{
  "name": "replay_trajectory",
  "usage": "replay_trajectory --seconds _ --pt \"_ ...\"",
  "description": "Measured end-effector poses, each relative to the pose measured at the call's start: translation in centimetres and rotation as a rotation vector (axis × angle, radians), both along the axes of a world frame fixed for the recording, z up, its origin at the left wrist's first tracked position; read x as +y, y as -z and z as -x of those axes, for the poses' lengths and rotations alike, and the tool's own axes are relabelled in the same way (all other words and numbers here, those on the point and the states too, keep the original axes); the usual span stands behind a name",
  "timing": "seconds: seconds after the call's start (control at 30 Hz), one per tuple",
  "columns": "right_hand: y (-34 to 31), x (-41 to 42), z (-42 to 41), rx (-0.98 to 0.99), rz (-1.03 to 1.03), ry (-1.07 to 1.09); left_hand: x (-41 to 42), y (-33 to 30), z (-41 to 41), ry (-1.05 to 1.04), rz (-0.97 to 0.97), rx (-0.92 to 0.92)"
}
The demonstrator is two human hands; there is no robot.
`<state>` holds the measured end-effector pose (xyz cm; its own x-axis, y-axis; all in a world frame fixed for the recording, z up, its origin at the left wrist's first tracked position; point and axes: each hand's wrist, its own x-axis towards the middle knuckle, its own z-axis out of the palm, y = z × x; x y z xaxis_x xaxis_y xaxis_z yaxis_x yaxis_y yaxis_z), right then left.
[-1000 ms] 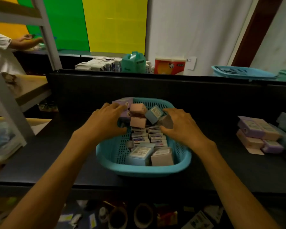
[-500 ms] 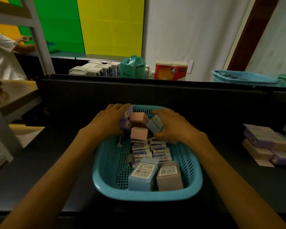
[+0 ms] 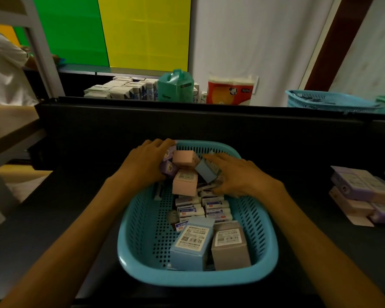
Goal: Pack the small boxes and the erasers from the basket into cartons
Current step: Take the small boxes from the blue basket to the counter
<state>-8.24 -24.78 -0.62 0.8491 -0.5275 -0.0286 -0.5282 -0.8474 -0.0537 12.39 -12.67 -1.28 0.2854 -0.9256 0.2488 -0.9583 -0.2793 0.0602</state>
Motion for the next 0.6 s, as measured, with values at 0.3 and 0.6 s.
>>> replay_trajectory --seconds 0.3,0.6 --pt "0.1 0.1 -0.1 -0.101 -0.043 0.001 1.5 -0.6 0.6 0.028 0.031 -0.087" --pt "0.4 1.0 0.6 -0.176 0.024 -0.068 4.7 -1.7 1.2 0.040 0.185 -0.023"
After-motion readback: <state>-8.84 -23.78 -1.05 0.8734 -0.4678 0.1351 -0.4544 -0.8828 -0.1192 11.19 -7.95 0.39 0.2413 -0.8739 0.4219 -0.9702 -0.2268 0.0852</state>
